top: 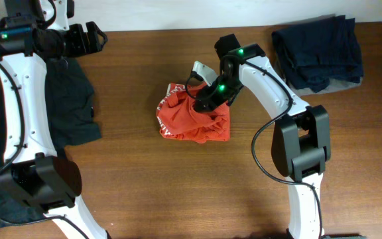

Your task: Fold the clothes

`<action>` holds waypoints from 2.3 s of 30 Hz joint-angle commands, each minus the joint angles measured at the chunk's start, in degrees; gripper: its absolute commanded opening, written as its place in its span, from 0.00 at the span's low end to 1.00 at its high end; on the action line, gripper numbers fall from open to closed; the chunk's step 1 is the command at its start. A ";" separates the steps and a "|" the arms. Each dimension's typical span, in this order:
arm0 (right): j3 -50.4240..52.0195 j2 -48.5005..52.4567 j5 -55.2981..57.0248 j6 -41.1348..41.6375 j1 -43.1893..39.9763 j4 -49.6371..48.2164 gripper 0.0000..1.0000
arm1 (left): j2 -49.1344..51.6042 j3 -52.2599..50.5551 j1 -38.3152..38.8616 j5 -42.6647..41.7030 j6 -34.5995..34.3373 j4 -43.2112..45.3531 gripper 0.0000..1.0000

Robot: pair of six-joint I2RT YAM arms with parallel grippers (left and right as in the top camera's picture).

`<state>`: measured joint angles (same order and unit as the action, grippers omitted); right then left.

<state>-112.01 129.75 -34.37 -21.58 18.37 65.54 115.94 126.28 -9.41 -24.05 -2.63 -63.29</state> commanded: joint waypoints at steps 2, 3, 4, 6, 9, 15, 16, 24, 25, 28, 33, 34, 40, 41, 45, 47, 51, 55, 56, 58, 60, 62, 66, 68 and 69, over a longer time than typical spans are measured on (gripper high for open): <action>-3.87 -2.43 0.31 -0.68 0.02 -0.24 0.55 | -1.57 0.50 -0.02 -0.98 0.98 -0.22 0.99; -4.48 -2.43 0.33 -0.68 0.07 -0.24 0.56 | -1.57 0.50 -0.02 -1.01 0.98 -0.22 0.99; -5.38 -2.43 0.33 -0.68 0.11 -0.24 0.59 | -1.53 0.50 -0.02 -0.98 0.98 -0.22 0.99; -6.03 -2.43 0.35 -0.68 0.11 -0.24 0.59 | -1.53 0.50 -0.02 -0.33 0.96 -0.22 0.99; -6.34 -2.43 0.33 -0.66 0.11 -0.20 0.60 | -1.53 0.46 0.02 0.04 0.98 -0.22 0.99; -6.29 -2.05 0.37 -0.68 1.33 3.06 0.57 | -1.53 0.46 0.02 0.04 0.98 -0.22 0.99; -6.27 -1.86 0.37 -0.66 2.01 3.65 0.53 | -1.53 0.46 0.02 0.04 0.98 -0.22 0.99; -5.92 -0.98 4.15 2.64 4.11 5.25 0.31 | -1.53 0.46 0.02 0.04 0.96 -0.24 0.99; -5.66 -0.98 7.21 3.96 4.11 5.27 0.26 | -1.53 0.46 0.02 0.04 0.96 -0.22 0.99; -5.22 -0.98 10.05 4.07 4.13 5.81 0.22 | -1.53 0.46 0.02 0.04 0.96 -0.24 0.99; -4.50 -0.98 11.10 4.09 4.13 5.81 0.17 | -1.53 0.46 0.02 0.04 0.98 -0.22 0.99; -4.48 -0.98 11.08 4.13 4.13 5.84 0.16 | -1.53 0.46 0.02 0.04 1.01 -0.22 0.99; -4.42 -1.11 11.10 4.79 4.15 8.02 0.04 | -1.53 0.46 0.02 0.04 0.98 -0.22 0.99; -4.42 -1.14 11.13 4.79 4.07 9.29 0.04 | -1.53 0.46 0.02 0.04 0.98 -0.22 0.99; -4.39 -1.14 11.34 4.79 4.13 12.07 0.04 | -1.53 0.46 0.02 0.04 0.98 -0.22 0.99; -4.39 -1.14 16.02 7.02 4.11 15.34 0.04 | -1.53 0.46 0.02 0.04 1.25 -0.22 0.99; -4.39 -1.14 25.55 13.86 2.51 23.87 0.04 | -1.53 0.46 0.02 0.04 2.25 -0.22 0.99; -4.04 -1.11 26.03 22.64 -0.63 26.34 0.04 | -1.53 0.46 0.02 0.07 2.29 -0.20 0.99; -3.43 -1.11 26.03 23.56 -1.27 26.69 0.04 | -1.53 0.46 0.02 0.07 2.73 -0.20 0.99; -2.99 -1.11 26.14 23.37 -1.70 27.10 0.04 | -1.53 0.46 0.02 0.09 3.58 -0.20 0.99; -3.02 -1.16 25.77 23.39 -1.79 27.54 0.04 | -1.53 0.46 0.02 0.07 3.56 -0.07 0.99; -3.08 -2.71 22.56 23.39 -1.73 27.54 0.04 | -1.53 0.46 0.02 0.07 3.58 0.07 0.99; -3.08 -5.46 21.05 23.43 -1.73 27.58 0.12 | -1.53 0.46 0.02 0.07 3.56 0.24 0.99; -3.39 -7.04 19.56 23.43 -1.73 26.64 0.20 | -1.53 0.46 0.02 0.07 3.58 0.22 0.99; -3.72 -7.45 18.88 23.41 -1.70 26.10 0.22 | -1.53 0.46 0.02 0.07 3.58 0.22 0.99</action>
<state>-115.20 126.96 -12.60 1.48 16.27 92.44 115.94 126.28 -9.41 -23.97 -0.01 -63.37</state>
